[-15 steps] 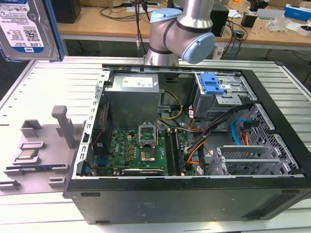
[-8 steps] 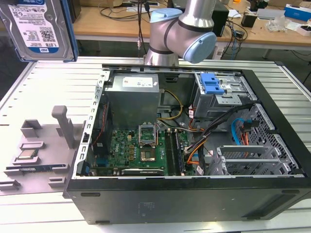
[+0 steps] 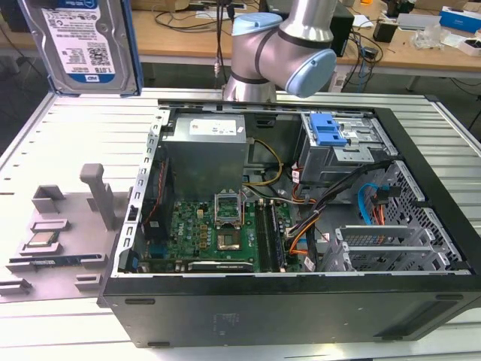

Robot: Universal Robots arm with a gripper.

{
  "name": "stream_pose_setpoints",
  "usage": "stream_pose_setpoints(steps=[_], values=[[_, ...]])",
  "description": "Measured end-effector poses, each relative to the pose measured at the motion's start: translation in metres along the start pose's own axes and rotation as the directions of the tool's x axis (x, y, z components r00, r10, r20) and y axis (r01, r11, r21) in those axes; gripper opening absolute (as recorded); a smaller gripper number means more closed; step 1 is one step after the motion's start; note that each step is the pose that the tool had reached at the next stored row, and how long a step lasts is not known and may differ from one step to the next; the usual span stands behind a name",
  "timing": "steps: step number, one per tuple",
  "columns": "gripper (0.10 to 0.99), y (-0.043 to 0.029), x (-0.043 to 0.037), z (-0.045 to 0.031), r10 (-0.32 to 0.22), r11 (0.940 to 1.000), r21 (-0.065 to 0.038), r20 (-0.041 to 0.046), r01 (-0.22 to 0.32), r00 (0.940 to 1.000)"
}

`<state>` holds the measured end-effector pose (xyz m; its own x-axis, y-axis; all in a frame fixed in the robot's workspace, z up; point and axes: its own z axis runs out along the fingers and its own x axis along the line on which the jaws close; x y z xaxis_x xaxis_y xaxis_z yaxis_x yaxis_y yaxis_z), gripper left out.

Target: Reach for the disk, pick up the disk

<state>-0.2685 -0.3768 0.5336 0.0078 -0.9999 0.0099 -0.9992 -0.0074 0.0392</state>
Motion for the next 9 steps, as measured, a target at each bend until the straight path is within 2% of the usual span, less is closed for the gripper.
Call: stream_pose_setpoints(steps=[3,6,7,9], values=[[0.365,-0.0102,0.0001,-0.0004,0.0,1.0,0.0,0.0,0.0,1.0],[0.365,-0.0296,0.0002,-0.0012,0.0,1.0,0.0,0.0,0.0,1.0],[0.365,-0.0393,0.0003,-0.0015,0.0,1.0,0.0,0.0001,0.0,1.0],[0.365,-0.0471,0.0004,-0.0018,0.0,1.0,0.0,0.0001,0.0,1.0]])
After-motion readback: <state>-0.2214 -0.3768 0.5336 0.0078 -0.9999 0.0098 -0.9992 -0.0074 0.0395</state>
